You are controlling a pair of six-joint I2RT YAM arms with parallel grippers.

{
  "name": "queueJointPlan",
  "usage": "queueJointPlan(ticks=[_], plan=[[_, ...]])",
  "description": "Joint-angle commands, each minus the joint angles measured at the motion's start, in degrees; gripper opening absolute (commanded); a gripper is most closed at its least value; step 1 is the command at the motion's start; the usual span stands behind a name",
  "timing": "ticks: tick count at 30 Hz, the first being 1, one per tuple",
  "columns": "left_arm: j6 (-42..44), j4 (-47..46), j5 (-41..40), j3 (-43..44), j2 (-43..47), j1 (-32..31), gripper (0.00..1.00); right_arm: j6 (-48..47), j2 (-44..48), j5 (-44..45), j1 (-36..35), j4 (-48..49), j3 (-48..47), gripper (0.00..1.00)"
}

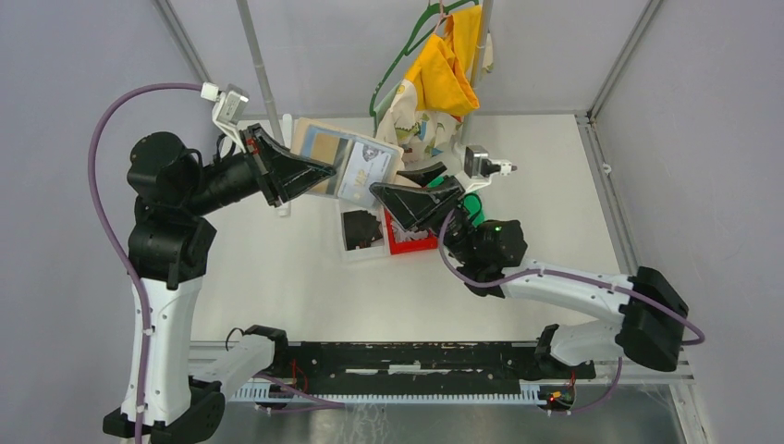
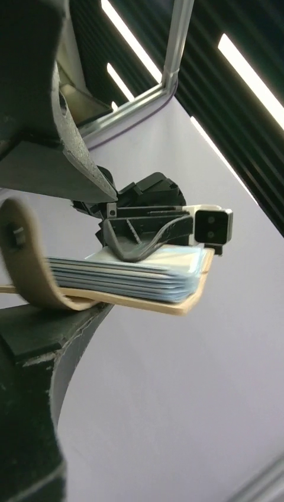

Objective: Take the credit cards out of the card holder
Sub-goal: Remove the credit card from the card holder.

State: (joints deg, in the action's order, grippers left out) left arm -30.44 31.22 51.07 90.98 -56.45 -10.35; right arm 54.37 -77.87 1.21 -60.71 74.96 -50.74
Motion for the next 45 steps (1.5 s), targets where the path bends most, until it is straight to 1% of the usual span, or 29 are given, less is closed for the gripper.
queueJointPlan(ticks=[1,3,7,11,12,14,15,18,20,21,22,25,26,27,29,31,32,34,36,38,40,43,45], plan=[[1.70,-0.84,-0.19,-0.87,0.32,-0.02,0.08,-9.10,6.91,4.65,-0.46,-7.34,1.68,0.65],[1.42,-1.27,-0.10,-0.73,0.03,-0.03,0.09,-9.52,6.65,4.27,-0.46,-7.33,1.30,0.68],[0.37,-1.92,0.07,-0.55,-0.47,-0.03,0.09,-8.88,4.22,2.02,-0.46,-7.16,-0.86,0.68],[-0.57,-2.92,-0.20,-0.74,-0.23,-0.02,0.08,-9.69,2.45,1.10,-0.55,-11.14,-3.25,0.70],[-0.81,-3.08,-0.09,-0.93,-0.10,-0.05,0.09,-10.21,2.44,1.67,-0.63,-11.88,-3.39,0.69],[-1.42,-3.20,0.20,-1.46,0.07,-0.04,0.09,-10.50,2.91,2.97,-0.64,-12.95,-3.15,0.60],[-1.40,-3.11,0.41,-1.49,0.17,-0.01,0.08,-11.07,3.24,3.25,-0.64,-12.99,-2.93,0.53],[-0.92,-2.85,0.27,-1.72,0.88,-0.04,0.08,-12.52,5.00,3.28,-0.55,-12.03,-1.98,0.23],[-0.17,-2.36,0.07,-2.21,1.19,-0.02,0.10,-13.70,6.46,1.55,-0.09,-11.81,-1.80,0.07],[0.67,-1.80,0.00,-2.66,1.34,-0.02,0.14,-14.91,7.42,0.22,0.34,-12.91,-2.24,0.02],[2.00,-1.13,-0.05,-3.32,1.62,0.00,0.21,-15.87,8.74,-0.99,0.74,-15.60,-2.71,0.00],[10.06,2.81,-1.76,-6.53,2.76,-0.03,0.50,-18.39,11.85,-9.10,2.54,-23.44,-5.37,0.00],[14.31,4.56,-2.75,-7.50,3.13,-0.04,0.62,-19.80,12.38,-12.83,3.14,-28.75,-7.18,0.00],[18.04,5.98,-3.83,-8.31,3.63,0.04,0.71,-21.67,12.94,-15.26,3.40,-35.04,-9.75,0.00],[24.46,8.86,-6.19,-9.25,4.13,-0.02,0.83,-26.64,13.26,-19.76,3.41,-48.10,-13.90,0.00],[29.17,11.62,-5.72,-8.92,3.94,-0.02,0.96,-29.63,12.93,-23.43,3.52,-57.61,-16.22,0.00],[30.94,12.79,-4.79,-8.64,3.83,-0.02,0.99,-30.65,12.64,-24.74,3.49,-61.08,-16.99,0.00],[35.11,15.01,-2.02,-7.99,3.75,-0.06,1.00,-32.44,11.72,-27.09,3.54,-67.72,-18.26,0.00],[38.43,17.56,0.63,-6.99,3.58,-0.05,1.00,-34.27,10.61,-29.34,3.54,-72.15,-19.77,0.00],[42.52,21.22,3.12,-5.95,3.17,-0.04,1.00,-37.48,8.96,-30.25,3.50,-77.99,-22.79,0.00],[48.25,26.41,5.22,-5.40,2.60,0.00,1.00,-41.60,6.59,-31.22,3.51,-84.76,-27.26,0.00],[60.35,37.81,7.86,-4.30,1.45,-0.02,1.00,-47.78,1.95,-33.01,3.52,-95.24,-35.60,0.00],[64.08,40.86,8.23,-4.90,1.40,-0.03,1.00,-50.69,-0.70,-35.07,3.49,-99.76,-39.95,0.00]])
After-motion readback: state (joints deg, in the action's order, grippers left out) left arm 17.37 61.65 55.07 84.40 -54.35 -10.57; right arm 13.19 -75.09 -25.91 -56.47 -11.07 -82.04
